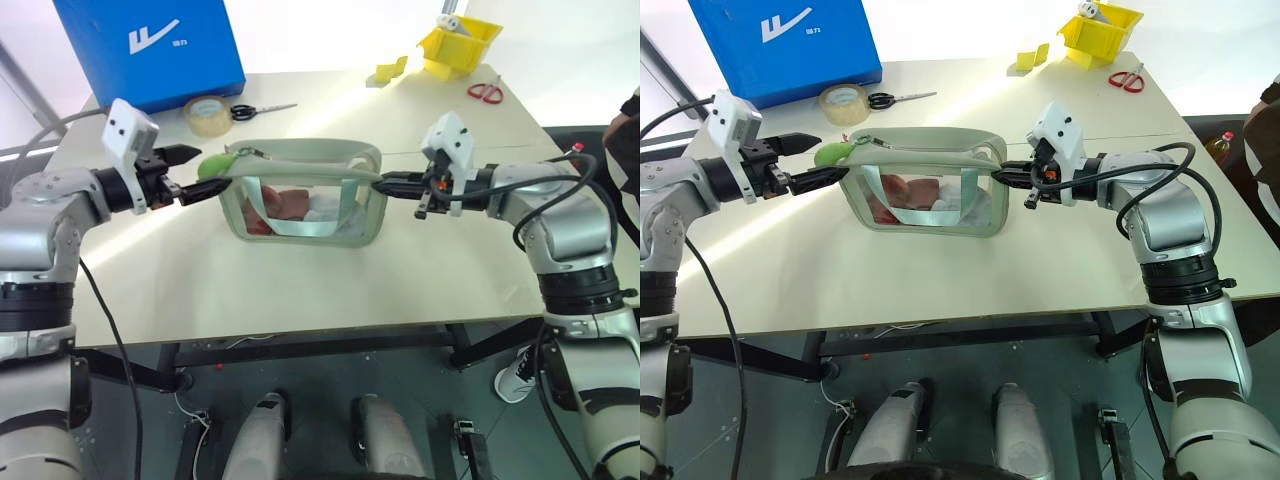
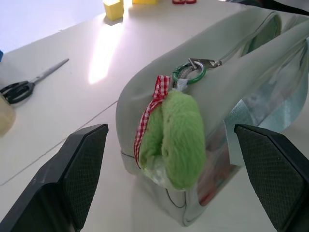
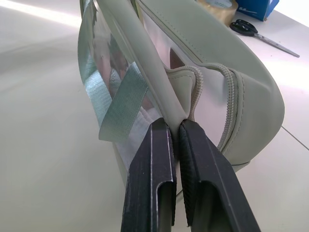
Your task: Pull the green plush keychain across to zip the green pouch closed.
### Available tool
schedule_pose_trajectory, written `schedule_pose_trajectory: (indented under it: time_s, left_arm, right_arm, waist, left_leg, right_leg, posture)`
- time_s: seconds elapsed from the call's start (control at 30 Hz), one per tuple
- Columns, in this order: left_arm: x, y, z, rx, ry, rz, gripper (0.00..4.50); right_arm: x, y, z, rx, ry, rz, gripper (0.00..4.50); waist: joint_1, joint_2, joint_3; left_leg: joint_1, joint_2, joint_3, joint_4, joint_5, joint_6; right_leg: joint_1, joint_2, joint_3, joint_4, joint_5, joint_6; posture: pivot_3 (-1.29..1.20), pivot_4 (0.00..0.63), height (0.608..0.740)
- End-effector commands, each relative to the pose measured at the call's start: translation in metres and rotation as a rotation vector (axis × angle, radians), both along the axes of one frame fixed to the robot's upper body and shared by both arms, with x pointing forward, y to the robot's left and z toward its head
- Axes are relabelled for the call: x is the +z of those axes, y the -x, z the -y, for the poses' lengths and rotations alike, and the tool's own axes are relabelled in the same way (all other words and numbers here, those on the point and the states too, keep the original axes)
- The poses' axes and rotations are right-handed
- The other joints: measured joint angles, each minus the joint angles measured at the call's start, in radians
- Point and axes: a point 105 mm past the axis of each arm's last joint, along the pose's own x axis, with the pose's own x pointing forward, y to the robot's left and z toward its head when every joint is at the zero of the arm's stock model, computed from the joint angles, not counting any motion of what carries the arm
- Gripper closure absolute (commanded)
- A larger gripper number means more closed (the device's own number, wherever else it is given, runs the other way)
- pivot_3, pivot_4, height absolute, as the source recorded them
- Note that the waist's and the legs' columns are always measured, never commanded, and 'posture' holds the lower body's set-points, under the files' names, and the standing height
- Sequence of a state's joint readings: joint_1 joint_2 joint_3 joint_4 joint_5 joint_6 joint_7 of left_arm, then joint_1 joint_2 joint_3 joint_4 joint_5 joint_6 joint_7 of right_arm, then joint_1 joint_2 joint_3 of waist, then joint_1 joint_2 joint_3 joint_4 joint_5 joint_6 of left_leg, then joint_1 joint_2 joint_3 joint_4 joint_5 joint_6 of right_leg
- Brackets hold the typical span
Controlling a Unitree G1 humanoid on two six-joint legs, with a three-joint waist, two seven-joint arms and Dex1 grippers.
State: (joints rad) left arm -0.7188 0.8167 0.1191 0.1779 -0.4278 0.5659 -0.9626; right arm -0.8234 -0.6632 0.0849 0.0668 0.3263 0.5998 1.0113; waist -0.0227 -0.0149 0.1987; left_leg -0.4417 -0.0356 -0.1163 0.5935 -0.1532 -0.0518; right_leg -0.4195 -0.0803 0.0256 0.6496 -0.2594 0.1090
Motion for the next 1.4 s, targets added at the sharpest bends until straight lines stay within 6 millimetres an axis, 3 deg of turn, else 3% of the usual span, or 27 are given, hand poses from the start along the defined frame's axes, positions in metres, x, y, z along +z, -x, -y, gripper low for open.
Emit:
schedule_pose_trajectory:
  time_s: [0.03,0.07,0.17,0.4,0.53,0.63,0.7,0.83,1.03,1.17,1.33,1.4]
  left_arm:
    - [0.011,-0.003,0.000,-0.013,-0.019,0.047,0.00]
    - [0.014,-0.003,0.000,-0.018,-0.015,0.052,0.00]
    - [0.023,-0.001,0.001,-0.044,0.001,0.055,0.88]
    - [0.034,-0.001,0.000,-0.047,0.008,0.076,4.48]
    - [0.048,0.012,0.003,-0.107,-0.021,0.085,4.48]
    - [0.075,0.009,0.010,-0.110,-0.015,0.183,4.48]
    - [0.079,0.007,0.016,-0.120,-0.038,0.211,4.48]
    - [0.070,0.001,0.042,-0.201,-0.097,0.217,4.48]
    - [0.033,-0.008,0.063,-0.255,-0.206,0.175,4.48]
    - [0.045,-0.002,0.058,-0.265,-0.167,0.177,3.06]
    - [0.059,-0.003,0.032,-0.178,-0.191,0.193,0.49]
    - [0.060,-0.001,0.019,-0.152,-0.210,0.180,0.49]
  right_arm:
    - [0.009,0.006,-0.006,0.030,0.010,0.050,4.47]
    - [0.009,0.005,-0.006,0.030,0.010,0.050,4.47]
    - [0.009,0.003,-0.005,0.019,0.011,0.055,4.50]
    - [0.009,0.001,-0.007,0.015,0.009,0.060,4.50]
    - [0.009,0.000,-0.009,0.018,0.007,0.067,4.50]
    - [0.010,0.000,-0.010,0.027,0.008,0.070,4.50]
    - [0.009,0.000,-0.011,0.031,0.008,0.070,4.50]
    - [0.008,0.001,-0.015,0.045,0.012,0.070,4.50]
    - [0.010,0.002,-0.016,0.048,0.012,0.077,4.50]
    - [0.010,0.002,-0.015,0.043,0.012,0.078,4.50]
    - [0.007,0.002,-0.015,0.041,0.016,0.075,4.50]
    - [0.007,0.003,-0.015,0.043,0.017,0.074,4.50]
  waist:
    - [0.000,0.000,0.000]
    - [0.000,0.000,0.000]
    - [0.000,0.000,0.000]
    - [-0.012,0.000,0.000]
    - [-0.021,0.000,0.000]
    - [-0.019,-0.001,0.000]
    - [-0.020,-0.001,0.000]
    - [-0.021,0.000,0.000]
    - [-0.025,0.000,0.000]
    - [-0.023,0.000,0.000]
    - [-0.024,0.000,0.000]
    - [-0.025,0.000,0.000]
  left_leg:
    - [0.000,0.000,0.000,0.000,0.000,0.000]
    - [0.000,0.000,0.000,0.000,0.000,0.000]
    - [0.000,0.000,0.000,0.000,0.000,0.000]
    - [0.000,0.000,0.000,0.000,0.000,0.000]
    - [0.000,0.000,0.000,0.001,0.000,0.000]
    - [0.000,0.000,0.000,0.001,0.000,0.000]
    - [0.000,0.000,-0.001,0.002,0.000,0.000]
    - [0.001,0.000,0.000,0.002,0.000,0.000]
    - [0.002,0.000,-0.001,0.002,0.000,0.000]
    - [0.001,0.000,-0.001,0.002,0.000,0.000]
    - [0.002,0.000,-0.001,0.002,0.000,0.000]
    - [0.002,0.000,-0.001,0.002,0.000,0.000]
  right_leg:
    - [0.000,0.000,0.000,0.000,0.000,0.000]
    - [0.000,0.000,0.000,0.000,0.000,0.000]
    - [0.000,0.000,0.000,0.000,0.000,0.000]
    - [0.000,0.000,0.000,0.001,0.000,0.000]
    - [0.000,0.000,0.000,0.001,0.001,0.002]
    - [0.000,0.000,0.000,0.001,0.001,0.002]
    - [0.001,0.000,-0.001,0.001,0.001,0.002]
    - [0.002,0.000,0.000,0.001,0.001,0.002]
    - [0.002,0.001,0.000,0.002,0.001,0.002]
    - [0.001,0.001,0.000,0.003,0.001,0.002]
    - [0.001,0.001,0.000,0.004,0.001,0.002]
    - [0.001,0.001,0.000,0.004,0.001,0.002]
  posture:
    - [0.00,0.150,0.740]
    - [0.00,0.150,0.740]
    - [0.00,0.150,0.740]
    - [0.00,0.150,0.740]
    - [0.00,0.150,0.740]
    - [0.00,0.150,0.740]
    - [0.00,0.150,0.740]
    - [0.00,0.150,0.740]
    - [0.00,0.150,0.740]
    - [0.00,0.150,0.740]
    - [0.00,0.150,0.740]
    - [0.00,0.150,0.740]
